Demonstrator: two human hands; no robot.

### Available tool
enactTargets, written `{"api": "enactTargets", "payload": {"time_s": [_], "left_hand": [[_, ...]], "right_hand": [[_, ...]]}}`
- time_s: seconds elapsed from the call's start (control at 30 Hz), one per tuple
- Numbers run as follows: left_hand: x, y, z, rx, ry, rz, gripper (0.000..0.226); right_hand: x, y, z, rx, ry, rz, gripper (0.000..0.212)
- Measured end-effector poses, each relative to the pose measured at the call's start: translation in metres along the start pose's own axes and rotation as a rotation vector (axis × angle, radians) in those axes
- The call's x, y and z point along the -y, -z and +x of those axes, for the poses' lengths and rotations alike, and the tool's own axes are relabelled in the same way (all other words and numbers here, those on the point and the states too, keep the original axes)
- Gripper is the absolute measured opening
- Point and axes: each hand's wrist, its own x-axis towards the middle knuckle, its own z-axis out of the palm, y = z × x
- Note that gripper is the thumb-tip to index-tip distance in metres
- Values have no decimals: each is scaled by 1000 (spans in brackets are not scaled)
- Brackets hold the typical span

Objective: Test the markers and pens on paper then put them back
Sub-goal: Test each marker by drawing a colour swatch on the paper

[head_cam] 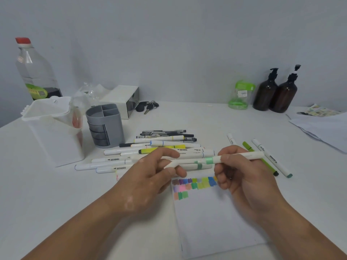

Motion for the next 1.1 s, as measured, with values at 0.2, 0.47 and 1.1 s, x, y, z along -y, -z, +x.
{"api": "enactTargets", "payload": {"time_s": [0.2, 0.47, 1.1], "left_hand": [[-4, -2, 2, -54, -18, -29, 2], [-7, -6, 0, -89, 18, 9, 9], [-8, -8, 0, -127, -9, -151, 18]], "right_hand": [[1, -2, 0, 20, 42, -52, 8], [-2, -5, -4, 101, 44, -156, 5], [2, -1, -2, 136, 16, -257, 25]]}}
